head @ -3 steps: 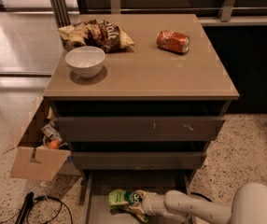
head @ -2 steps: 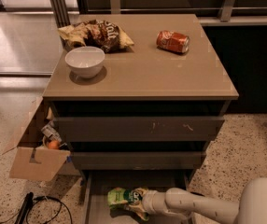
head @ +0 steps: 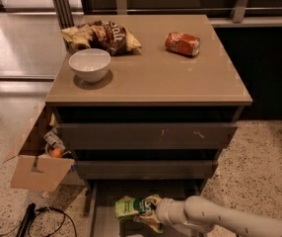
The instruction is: Pick green rice chip bag from bottom drawer and place on counter
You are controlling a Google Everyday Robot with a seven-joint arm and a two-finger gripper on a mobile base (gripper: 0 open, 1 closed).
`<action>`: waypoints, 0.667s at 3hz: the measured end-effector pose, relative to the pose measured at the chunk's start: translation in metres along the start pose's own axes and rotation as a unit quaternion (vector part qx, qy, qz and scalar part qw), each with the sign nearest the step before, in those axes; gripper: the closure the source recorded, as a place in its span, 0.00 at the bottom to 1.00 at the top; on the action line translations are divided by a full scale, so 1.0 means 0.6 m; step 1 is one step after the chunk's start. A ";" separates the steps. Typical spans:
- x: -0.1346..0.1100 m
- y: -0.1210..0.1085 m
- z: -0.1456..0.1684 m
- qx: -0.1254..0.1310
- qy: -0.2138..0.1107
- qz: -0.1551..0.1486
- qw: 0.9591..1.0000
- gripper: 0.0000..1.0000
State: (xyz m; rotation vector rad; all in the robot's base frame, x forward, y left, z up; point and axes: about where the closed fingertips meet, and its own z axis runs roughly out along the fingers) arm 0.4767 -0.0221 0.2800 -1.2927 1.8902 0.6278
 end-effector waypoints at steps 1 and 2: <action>-0.034 -0.002 -0.059 -0.003 -0.015 -0.014 1.000 1.00; -0.087 -0.007 -0.138 0.000 -0.027 -0.039 0.999 1.00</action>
Offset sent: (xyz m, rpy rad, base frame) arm -0.0149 -0.0544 0.1507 0.0320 -0.1357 0.0749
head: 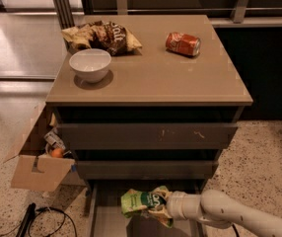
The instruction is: Pick green rice chip bag from bottom drawer and place on counter
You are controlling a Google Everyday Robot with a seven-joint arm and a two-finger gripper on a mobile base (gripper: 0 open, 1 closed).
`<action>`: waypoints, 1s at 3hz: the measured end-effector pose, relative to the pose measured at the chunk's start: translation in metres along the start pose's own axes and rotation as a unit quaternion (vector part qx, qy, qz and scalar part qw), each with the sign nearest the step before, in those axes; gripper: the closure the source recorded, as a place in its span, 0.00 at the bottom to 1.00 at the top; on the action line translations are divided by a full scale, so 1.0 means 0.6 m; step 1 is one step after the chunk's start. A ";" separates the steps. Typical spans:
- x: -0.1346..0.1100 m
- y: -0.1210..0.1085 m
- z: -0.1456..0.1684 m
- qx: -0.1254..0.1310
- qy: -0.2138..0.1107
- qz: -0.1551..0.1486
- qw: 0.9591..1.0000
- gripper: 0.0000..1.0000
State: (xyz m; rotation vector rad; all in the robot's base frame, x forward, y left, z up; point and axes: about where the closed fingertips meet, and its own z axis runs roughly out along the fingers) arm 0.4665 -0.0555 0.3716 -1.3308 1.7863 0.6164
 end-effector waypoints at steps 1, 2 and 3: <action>0.000 0.000 0.000 0.000 0.000 0.000 1.000 1.00; -0.030 0.005 -0.026 0.002 -0.006 -0.017 1.000 1.00; -0.114 0.028 -0.088 0.004 -0.014 -0.061 0.998 1.00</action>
Offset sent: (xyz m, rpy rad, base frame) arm -0.0120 -0.0062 0.0579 -0.0042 -0.0781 0.0343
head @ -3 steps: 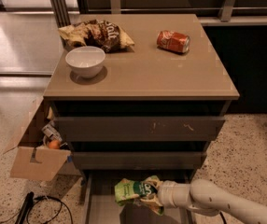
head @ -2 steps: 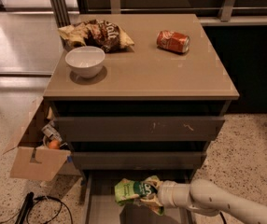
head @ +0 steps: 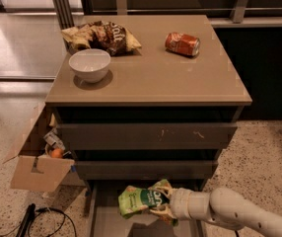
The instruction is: Pick green rice chip bag from bottom drawer and place on counter
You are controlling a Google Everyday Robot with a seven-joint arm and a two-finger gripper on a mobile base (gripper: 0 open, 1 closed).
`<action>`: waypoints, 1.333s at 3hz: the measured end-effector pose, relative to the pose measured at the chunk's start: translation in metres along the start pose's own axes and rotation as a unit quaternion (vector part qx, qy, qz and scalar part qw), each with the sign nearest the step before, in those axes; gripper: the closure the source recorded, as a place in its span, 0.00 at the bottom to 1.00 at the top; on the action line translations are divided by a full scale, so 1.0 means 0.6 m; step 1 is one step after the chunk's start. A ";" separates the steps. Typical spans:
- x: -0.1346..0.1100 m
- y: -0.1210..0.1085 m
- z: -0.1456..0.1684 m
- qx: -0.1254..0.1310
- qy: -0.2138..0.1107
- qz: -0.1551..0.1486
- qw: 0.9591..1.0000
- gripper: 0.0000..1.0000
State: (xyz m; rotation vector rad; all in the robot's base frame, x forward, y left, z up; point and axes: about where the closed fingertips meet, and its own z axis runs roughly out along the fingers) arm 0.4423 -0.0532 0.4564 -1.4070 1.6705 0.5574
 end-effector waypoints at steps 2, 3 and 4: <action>-0.184 0.021 -0.123 -0.023 -0.017 -0.092 0.995 1.00; -0.284 -0.008 -0.204 -0.028 -0.034 -0.114 0.992 1.00; -0.284 -0.008 -0.204 -0.028 -0.034 -0.114 0.992 1.00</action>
Offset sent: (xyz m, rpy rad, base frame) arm -0.0478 0.0074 0.2022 -0.0328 -0.1795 0.2279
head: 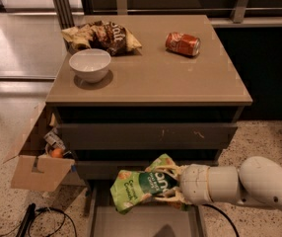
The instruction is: Pick green rice chip bag from bottom drawer and place on counter
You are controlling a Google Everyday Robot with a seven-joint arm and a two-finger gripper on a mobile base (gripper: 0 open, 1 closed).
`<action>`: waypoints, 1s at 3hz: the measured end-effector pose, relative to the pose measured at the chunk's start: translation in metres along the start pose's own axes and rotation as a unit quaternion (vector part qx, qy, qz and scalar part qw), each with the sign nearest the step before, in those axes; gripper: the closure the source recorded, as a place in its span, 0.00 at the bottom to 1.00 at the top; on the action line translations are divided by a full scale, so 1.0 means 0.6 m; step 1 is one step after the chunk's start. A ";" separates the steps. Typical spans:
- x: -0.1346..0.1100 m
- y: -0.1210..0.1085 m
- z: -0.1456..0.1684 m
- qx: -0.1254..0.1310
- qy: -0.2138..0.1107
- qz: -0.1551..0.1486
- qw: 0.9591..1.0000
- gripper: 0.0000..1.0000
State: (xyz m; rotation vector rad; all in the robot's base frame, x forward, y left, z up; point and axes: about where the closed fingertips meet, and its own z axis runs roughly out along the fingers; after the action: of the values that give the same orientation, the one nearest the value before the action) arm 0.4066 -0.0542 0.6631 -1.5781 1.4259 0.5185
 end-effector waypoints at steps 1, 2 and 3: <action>-0.023 -0.052 -0.033 0.038 0.016 -0.009 0.999 1.00; -0.082 -0.138 -0.099 0.096 0.041 -0.030 0.994 1.00; -0.148 -0.225 -0.179 0.142 0.063 -0.046 0.987 1.00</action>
Offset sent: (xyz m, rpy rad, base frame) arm 0.0890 -0.0608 0.1920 -0.0978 -0.2871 -0.2755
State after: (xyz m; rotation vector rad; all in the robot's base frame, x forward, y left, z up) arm 0.4833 -0.1072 0.8332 -1.4570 1.4425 0.1528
